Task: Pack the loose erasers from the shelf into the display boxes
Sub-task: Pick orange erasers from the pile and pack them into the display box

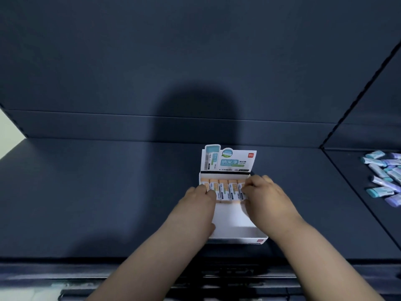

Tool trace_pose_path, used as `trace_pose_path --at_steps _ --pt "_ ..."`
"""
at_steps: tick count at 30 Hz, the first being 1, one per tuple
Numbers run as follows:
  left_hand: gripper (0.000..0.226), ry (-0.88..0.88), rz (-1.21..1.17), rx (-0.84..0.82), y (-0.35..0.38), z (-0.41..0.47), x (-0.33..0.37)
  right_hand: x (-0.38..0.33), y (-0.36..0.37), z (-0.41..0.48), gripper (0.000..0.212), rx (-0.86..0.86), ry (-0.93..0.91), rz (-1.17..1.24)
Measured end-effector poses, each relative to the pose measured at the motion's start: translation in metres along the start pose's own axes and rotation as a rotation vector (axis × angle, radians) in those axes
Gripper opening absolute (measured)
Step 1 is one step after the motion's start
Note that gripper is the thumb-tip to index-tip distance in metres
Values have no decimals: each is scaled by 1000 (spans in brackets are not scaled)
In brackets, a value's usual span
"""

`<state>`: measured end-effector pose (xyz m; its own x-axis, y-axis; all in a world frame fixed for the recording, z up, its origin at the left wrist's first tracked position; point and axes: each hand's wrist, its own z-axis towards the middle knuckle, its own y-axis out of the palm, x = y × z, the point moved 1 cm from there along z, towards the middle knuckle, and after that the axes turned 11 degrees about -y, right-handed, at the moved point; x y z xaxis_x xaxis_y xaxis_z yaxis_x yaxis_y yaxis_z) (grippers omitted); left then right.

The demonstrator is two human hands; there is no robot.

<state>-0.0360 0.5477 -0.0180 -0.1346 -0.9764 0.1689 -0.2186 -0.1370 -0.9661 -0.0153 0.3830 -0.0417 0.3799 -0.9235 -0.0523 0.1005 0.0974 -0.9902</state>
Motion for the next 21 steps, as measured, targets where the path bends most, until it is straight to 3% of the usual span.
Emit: trace_pose_path --at_steps 7,12,21 --pt "41 32 80 87 -5 -7 0 -3 -14 -5 23 -46 -53 30" --pt "36 47 181 269 -18 -15 10 -6 -34 -16 24 32 -59 72" --pt "35 139 137 389 -29 -8 56 16 -63 -41 37 58 -42 157"
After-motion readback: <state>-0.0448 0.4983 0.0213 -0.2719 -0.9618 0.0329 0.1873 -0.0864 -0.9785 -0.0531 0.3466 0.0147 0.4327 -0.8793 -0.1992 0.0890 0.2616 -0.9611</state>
